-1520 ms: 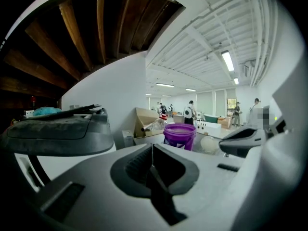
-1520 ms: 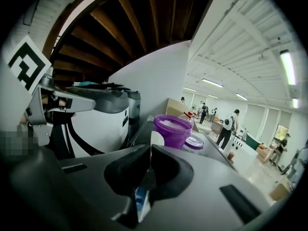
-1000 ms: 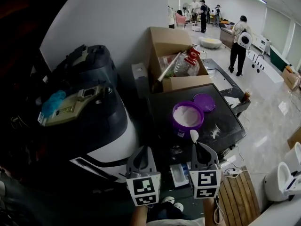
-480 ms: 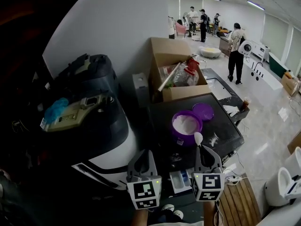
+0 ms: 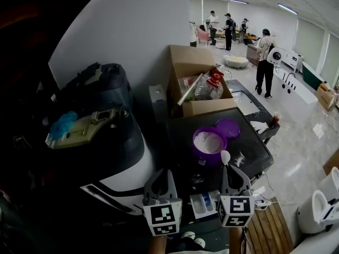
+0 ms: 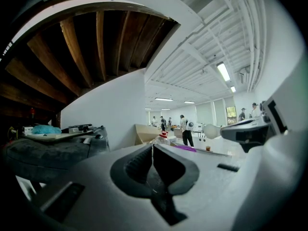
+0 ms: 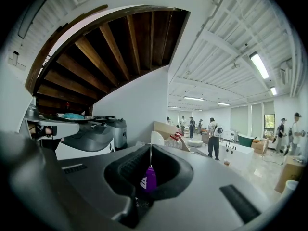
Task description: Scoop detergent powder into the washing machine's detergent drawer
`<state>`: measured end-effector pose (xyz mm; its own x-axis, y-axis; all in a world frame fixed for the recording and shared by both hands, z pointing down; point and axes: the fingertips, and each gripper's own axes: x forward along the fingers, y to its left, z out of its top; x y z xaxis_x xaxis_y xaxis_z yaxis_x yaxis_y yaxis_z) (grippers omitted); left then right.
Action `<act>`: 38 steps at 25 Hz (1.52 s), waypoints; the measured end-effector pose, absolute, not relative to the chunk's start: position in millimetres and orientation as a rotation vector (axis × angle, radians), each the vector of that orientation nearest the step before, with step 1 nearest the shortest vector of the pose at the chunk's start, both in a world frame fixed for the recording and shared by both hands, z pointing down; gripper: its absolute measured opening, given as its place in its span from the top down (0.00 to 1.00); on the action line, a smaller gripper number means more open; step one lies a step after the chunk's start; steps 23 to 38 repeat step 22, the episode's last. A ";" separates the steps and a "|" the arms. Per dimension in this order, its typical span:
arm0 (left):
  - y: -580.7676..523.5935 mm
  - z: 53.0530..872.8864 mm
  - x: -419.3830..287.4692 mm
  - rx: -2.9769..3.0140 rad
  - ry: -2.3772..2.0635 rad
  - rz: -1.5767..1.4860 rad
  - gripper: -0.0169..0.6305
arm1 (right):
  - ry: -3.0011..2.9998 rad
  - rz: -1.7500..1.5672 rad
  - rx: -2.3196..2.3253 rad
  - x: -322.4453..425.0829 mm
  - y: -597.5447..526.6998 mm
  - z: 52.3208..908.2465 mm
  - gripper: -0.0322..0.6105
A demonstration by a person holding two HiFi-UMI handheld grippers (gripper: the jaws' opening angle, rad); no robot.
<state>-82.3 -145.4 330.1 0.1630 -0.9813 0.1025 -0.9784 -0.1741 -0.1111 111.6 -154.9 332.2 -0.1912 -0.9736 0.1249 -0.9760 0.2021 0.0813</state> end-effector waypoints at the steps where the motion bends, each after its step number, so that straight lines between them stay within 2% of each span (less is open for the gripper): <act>1: -145.1 329.7 -81.8 -2.381 2.006 -0.234 0.96 | -2.316 0.024 1.898 112.2 -154.5 331.6 0.92; 38: -143.0 329.8 -77.5 -2.393 1.992 -0.235 0.96 | -2.314 0.031 1.896 114.2 -149.6 333.4 0.92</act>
